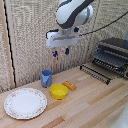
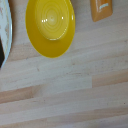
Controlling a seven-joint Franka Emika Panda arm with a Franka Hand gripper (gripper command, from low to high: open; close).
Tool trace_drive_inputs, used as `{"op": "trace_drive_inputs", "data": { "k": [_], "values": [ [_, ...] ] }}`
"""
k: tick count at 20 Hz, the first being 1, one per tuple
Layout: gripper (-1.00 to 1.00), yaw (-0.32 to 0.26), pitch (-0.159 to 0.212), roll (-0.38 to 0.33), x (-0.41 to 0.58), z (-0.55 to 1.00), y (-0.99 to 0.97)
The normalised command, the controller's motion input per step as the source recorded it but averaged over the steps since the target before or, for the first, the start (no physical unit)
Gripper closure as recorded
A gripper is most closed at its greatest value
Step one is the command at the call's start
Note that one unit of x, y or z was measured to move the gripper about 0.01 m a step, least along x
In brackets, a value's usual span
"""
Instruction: Position your gripper near the tray handle while precisely lining it up. Firmly yet gently grip the handle, ensuring a strong hold. Slide the tray into the oven in a steady manner until it's entirely inside. Relinquish the handle as it sits within the oven and extract your gripper with care.
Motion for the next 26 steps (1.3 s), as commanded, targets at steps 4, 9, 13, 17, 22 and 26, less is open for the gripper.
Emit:
{"op": "trace_drive_inputs", "data": {
  "k": [4,9,13,17,22,26],
  "values": [
    [-1.00,0.047,0.029,-0.328,0.037,-0.01,-0.24],
    [-1.00,0.045,0.019,-0.356,0.005,0.00,-0.35],
    [-1.00,0.050,0.010,-0.332,0.035,-0.02,-0.39],
    [-1.00,0.093,0.000,-0.309,0.062,-0.07,-0.35],
    [-1.00,0.126,0.002,-0.301,0.035,-0.13,-0.31],
    [-1.00,0.154,0.003,-0.296,0.000,-0.15,-0.30]
  ]
}}
